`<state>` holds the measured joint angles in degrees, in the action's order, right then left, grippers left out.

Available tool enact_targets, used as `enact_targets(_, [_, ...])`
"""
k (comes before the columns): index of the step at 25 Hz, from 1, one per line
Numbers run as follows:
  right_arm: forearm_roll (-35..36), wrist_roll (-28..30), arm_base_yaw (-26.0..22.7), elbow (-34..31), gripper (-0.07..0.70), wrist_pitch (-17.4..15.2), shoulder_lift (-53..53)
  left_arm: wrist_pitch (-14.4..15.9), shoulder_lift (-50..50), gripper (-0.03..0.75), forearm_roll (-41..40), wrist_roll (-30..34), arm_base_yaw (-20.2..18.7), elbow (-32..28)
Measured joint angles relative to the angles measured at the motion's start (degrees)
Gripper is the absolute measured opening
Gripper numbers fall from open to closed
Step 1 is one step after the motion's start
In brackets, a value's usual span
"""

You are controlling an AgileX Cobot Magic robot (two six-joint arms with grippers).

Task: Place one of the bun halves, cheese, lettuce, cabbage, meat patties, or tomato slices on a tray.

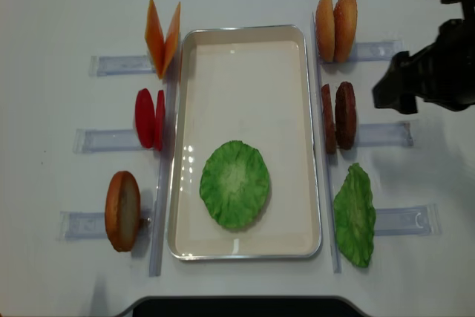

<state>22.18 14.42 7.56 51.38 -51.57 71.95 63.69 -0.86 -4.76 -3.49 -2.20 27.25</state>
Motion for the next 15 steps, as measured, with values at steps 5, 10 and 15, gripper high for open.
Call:
enact_targets(5, [-12.59,-8.19,-7.62,0.0,0.594,-6.46,-1.93,0.0,0.0,0.0,0.0,0.0,0.0,0.0])
enact_targets(10, [-16.97,-11.01,-9.37,-0.28,0.594,-10.47,-6.82,0.0,0.0,0.0,0.0,0.0,0.0,0.0])
enact_targets(15, [-17.36,-12.62,-9.37,-7.12,0.594,-10.83,-18.35,0.0,0.0,0.0,0.0,0.0,0.0,0.0])
